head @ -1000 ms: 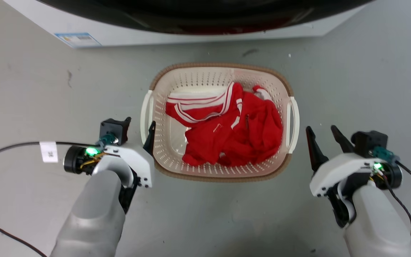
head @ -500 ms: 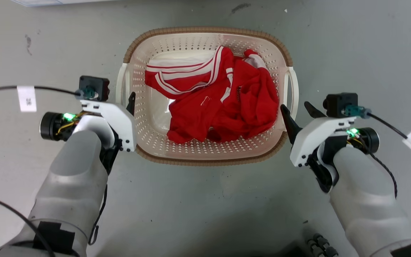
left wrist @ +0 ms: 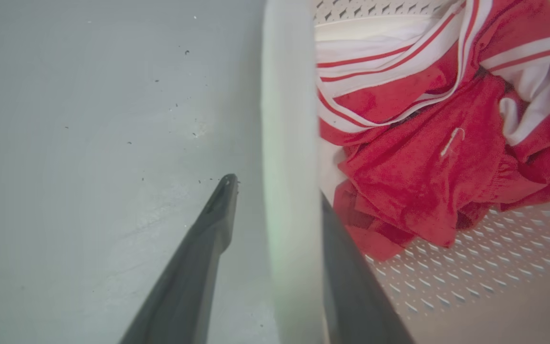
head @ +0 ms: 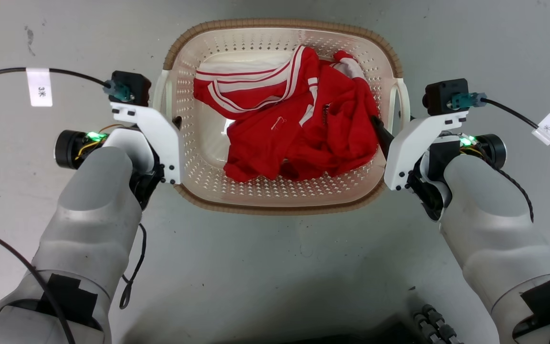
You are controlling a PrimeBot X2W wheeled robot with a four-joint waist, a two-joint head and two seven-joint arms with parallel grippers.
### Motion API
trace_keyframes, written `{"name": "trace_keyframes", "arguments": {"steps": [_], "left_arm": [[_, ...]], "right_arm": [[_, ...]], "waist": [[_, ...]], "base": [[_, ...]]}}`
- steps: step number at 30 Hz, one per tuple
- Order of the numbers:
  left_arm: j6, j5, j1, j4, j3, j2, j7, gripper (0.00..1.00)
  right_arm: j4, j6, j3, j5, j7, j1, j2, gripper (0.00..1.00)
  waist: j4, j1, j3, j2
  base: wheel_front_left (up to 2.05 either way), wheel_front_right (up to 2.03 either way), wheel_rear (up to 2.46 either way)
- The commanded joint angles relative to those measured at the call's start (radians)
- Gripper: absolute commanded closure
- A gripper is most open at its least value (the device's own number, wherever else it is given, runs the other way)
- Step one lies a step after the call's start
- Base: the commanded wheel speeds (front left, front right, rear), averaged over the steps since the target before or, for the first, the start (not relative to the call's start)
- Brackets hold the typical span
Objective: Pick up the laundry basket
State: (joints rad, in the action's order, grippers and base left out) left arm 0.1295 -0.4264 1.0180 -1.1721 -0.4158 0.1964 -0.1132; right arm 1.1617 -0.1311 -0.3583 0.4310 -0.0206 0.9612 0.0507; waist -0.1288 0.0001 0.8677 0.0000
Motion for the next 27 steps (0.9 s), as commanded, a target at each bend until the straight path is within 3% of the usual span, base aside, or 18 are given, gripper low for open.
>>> {"name": "trace_keyframes", "arguments": {"steps": [1, 12, 27], "left_arm": [[0.0, -0.029, 0.009, 0.013, -0.019, 0.006, -0.013, 1.0], [0.0, -0.154, -0.021, 0.039, -0.124, 0.014, -0.072, 1.0], [0.003, -0.336, -0.135, 0.008, -0.216, -0.037, -0.216, 1.0]], "right_arm": [[0.01, 0.001, -0.014, 0.014, 0.001, 0.021, 0.0, 1.0], [0.028, 0.0, -0.1, 0.079, 0.02, 0.008, 0.009, 1.0], [0.006, 0.0, -0.234, 0.215, 0.17, -0.085, 0.054, 1.0]], "waist": [[0.002, -0.0001, 0.001, 0.0], [0.015, -0.0001, -0.039, 0.0], [0.078, -0.0001, -0.331, 0.0]], "base": [[0.0, 0.0, 0.0], [0.0, 0.0, 0.0], [0.0, 0.0, 0.0]]}}
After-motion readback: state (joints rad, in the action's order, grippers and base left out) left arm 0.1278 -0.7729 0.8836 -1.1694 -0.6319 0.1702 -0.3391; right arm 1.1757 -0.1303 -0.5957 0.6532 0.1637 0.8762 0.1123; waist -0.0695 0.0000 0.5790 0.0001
